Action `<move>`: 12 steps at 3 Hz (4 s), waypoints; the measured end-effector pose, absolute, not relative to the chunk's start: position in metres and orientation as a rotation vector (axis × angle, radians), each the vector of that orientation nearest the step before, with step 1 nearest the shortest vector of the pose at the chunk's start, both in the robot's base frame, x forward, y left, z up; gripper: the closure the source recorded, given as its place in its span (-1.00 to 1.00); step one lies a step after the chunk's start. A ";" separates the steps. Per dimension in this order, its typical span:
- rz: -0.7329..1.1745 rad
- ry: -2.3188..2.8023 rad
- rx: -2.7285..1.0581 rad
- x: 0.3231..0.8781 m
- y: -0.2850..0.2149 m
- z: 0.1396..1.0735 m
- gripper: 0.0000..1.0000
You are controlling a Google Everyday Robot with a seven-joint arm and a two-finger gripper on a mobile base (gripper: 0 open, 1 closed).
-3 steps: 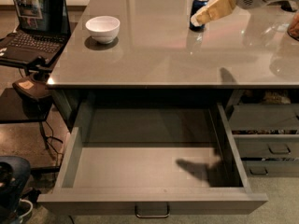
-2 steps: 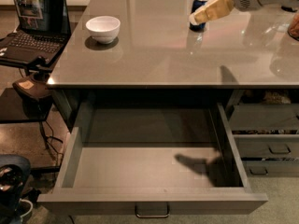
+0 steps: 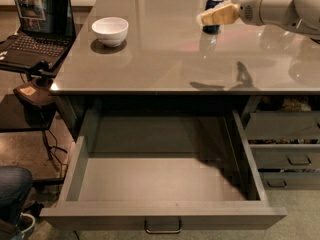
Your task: Place pepsi can into top drawer
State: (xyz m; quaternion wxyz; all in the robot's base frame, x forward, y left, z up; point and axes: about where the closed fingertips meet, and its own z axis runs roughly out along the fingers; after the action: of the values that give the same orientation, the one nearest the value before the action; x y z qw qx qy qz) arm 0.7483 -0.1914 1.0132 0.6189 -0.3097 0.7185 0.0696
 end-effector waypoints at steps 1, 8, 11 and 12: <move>0.161 1.655 -0.717 0.748 -0.191 1.013 -1.00; 0.030 1.579 -0.277 0.914 -0.248 0.951 -1.00; 0.105 1.572 -0.266 0.964 -0.207 0.927 -1.00; 0.104 1.573 -0.266 0.964 -0.208 0.927 -1.00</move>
Offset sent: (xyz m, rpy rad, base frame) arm 0.0904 -0.0540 -0.0248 0.4140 -0.0669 -0.2585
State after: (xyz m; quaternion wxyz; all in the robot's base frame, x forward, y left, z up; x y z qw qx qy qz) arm 0.9644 -0.2076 0.9274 0.6972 -0.1194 0.7054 0.0467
